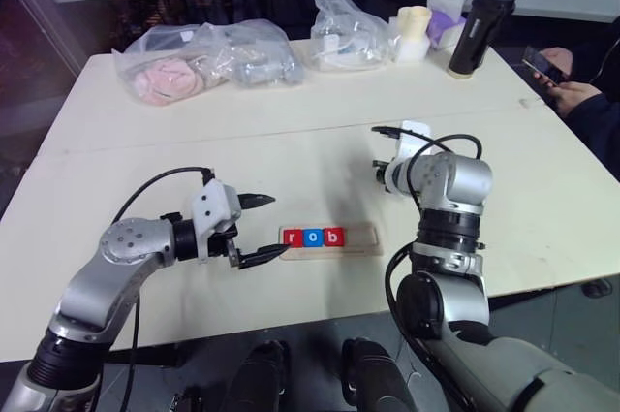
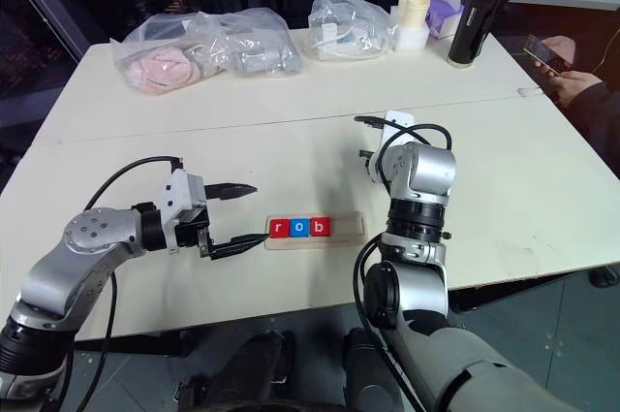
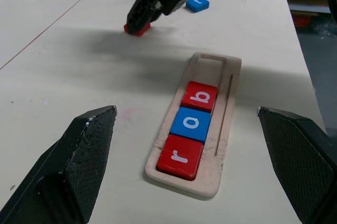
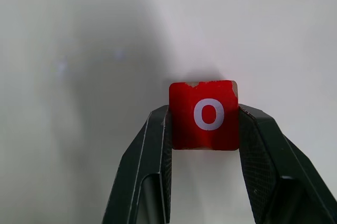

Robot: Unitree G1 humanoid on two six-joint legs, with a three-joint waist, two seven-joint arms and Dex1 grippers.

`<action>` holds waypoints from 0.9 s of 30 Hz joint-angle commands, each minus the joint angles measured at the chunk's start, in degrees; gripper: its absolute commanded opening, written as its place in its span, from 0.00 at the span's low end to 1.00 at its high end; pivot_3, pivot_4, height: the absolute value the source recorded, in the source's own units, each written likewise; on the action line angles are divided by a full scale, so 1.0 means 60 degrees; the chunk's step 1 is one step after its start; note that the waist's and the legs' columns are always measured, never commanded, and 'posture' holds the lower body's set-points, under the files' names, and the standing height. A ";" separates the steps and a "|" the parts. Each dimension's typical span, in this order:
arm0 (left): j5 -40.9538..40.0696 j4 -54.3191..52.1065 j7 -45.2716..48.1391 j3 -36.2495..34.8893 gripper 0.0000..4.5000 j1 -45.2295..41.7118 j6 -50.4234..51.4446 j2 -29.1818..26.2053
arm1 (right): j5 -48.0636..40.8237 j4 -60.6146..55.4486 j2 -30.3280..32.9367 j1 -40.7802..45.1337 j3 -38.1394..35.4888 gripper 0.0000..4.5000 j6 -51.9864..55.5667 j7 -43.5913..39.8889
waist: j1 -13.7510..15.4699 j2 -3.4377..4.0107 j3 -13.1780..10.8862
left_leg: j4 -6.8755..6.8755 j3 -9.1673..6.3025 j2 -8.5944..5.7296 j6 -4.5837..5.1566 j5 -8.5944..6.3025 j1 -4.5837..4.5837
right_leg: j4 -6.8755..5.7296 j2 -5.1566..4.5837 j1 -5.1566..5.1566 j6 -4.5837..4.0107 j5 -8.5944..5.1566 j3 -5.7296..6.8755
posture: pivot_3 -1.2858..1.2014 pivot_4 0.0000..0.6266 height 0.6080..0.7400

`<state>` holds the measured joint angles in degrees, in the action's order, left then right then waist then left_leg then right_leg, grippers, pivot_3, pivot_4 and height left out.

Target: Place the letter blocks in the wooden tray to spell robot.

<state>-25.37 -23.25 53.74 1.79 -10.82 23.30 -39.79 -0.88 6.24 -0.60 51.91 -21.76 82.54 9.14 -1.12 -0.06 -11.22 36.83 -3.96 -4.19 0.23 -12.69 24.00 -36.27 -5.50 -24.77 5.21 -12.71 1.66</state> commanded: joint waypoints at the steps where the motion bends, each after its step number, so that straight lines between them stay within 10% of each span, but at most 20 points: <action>1: -0.0003 -0.0176 0.0012 -0.0007 1.00 -0.0040 -0.0124 0.0025 | -0.0486 -0.1655 0.0875 -0.0106 0.0661 0.25 0.1109 -0.0760 | 0.0044 0.0003 -0.0002 | 0.0000 0.0000 0.0000 0.0000 0.0000 0.0001 | 0.0000 0.0000 0.0000 0.0000 0.0000 0.0000 | 0.52 0.24 1.00; 11: -0.0016 -0.0034 0.0171 -0.0032 1.00 0.0019 -0.0234 0.0008 | -0.3870 -0.5282 0.4616 -0.3310 0.1681 0.25 0.1660 -0.2472 | 0.0021 0.0001 -0.0003 | 0.0000 0.0000 0.0005 0.0010 -0.0006 0.0005 | 0.0036 -0.0008 0.0019 0.0005 -0.0006 0.0006 | 0.52 0.24 1.00; 27: -0.1526 -0.0169 0.1119 -0.0990 1.00 -0.0046 -0.0179 -0.0111 | -1.0412 -0.6161 0.5208 -0.5478 0.0541 0.25 0.1660 0.2131 | 0.0103 -0.0004 -0.0004 | 0.0024 0.0000 0.0019 0.0016 -0.0009 0.0034 | 0.0069 -0.0019 0.0024 -0.0030 -0.0023 0.0003 | 0.52 0.24 1.00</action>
<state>-33.03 -22.60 59.79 -1.99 -11.11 23.15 -40.00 -58.83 -29.55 29.80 19.50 -17.07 92.10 18.78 -0.50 -0.08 -11.24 36.98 -3.96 -4.07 0.33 -12.75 24.23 -35.81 -5.62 -24.62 5.03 -12.85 1.67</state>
